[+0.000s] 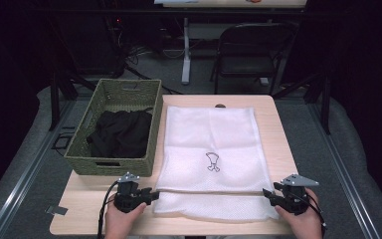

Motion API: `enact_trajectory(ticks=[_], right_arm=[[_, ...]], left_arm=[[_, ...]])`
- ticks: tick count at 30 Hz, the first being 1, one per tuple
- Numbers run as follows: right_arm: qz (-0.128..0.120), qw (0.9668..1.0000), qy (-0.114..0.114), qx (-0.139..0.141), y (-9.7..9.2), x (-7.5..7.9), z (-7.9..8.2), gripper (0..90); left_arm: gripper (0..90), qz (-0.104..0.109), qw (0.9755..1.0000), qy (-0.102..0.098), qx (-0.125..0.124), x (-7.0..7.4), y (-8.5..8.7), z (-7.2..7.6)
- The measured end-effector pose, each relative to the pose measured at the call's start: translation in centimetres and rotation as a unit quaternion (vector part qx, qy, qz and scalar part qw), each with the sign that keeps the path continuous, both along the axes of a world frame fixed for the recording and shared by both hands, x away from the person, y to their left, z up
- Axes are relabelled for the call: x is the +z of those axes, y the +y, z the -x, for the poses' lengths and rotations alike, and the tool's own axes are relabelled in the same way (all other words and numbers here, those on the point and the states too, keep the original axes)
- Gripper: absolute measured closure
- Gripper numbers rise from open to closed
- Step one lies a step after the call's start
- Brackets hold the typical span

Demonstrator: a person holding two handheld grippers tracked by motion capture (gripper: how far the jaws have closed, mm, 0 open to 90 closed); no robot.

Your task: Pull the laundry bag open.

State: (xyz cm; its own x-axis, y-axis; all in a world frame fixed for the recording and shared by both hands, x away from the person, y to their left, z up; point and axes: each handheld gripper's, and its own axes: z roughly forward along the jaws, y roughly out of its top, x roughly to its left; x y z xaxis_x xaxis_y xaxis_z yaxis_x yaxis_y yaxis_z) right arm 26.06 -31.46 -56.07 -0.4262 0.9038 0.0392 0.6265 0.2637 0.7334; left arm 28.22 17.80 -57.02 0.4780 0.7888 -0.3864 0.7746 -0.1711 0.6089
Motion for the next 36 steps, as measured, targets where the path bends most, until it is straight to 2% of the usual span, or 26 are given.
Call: enact_trajectory(ticks=[5,7,10,13,15,16,17,19,27,31,34,36], right_arm=[[0.013,0.9997,-0.020,0.002,-0.1,0.2,0.2,44.0],[0.011,0.9997,-0.024,0.003,-0.2,0.3,0.3,43.8],[0.006,0.9996,-0.026,-0.001,-0.3,0.5,0.4,43.9],[0.003,0.9994,-0.035,-0.003,-0.6,0.9,0.5,45.8],[0.005,0.9986,-0.051,-0.012,-0.7,1.5,0.8,49.5],[0.005,0.9986,-0.051,-0.012,-0.7,1.5,0.8,49.5],[0.006,0.9979,-0.064,-0.008,-0.6,1.9,1.0,50.9],[0.006,0.9975,-0.069,-0.007,-0.6,2.0,1.0,51.1],[0.010,0.9949,-0.098,0.023,0.6,2.1,1.3,50.7],[0.013,0.9913,-0.122,0.046,1.5,2.3,1.5,50.6],[0.011,0.9907,-0.124,0.056,1.8,2.3,1.5,50.6],[0.015,0.9913,-0.117,0.057,1.9,2.1,1.4,50.6]], left_arm=[[53.1,-0.006,0.9999,-0.012,0.003,0.2,0.2,0.0],[49.9,-0.008,0.9998,-0.019,0.006,0.3,0.3,0.0],[49.7,-0.014,0.9995,-0.026,0.006,0.6,0.3,0.0],[49.4,-0.018,0.9991,-0.039,0.005,1.3,0.7,0.2],[49.5,-0.018,0.9984,-0.052,0.008,1.9,1.0,0.4],[49.5,-0.019,0.9981,-0.057,0.008,2.2,1.2,0.5],[49.8,-0.024,0.9972,-0.070,0.012,2.8,1.6,0.6],[49.9,-0.025,0.9965,-0.078,0.016,3.3,1.9,0.8],[50.8,-0.033,0.9936,-0.101,0.038,5.3,3.8,1.2],[52.1,-0.038,0.9921,-0.111,0.046,6.0,4.4,1.4],[52.0,-0.040,0.9914,-0.115,0.049,6.6,4.9,1.5],[53.0,-0.035,0.9913,-0.117,0.049,6.9,5.2,1.6]])
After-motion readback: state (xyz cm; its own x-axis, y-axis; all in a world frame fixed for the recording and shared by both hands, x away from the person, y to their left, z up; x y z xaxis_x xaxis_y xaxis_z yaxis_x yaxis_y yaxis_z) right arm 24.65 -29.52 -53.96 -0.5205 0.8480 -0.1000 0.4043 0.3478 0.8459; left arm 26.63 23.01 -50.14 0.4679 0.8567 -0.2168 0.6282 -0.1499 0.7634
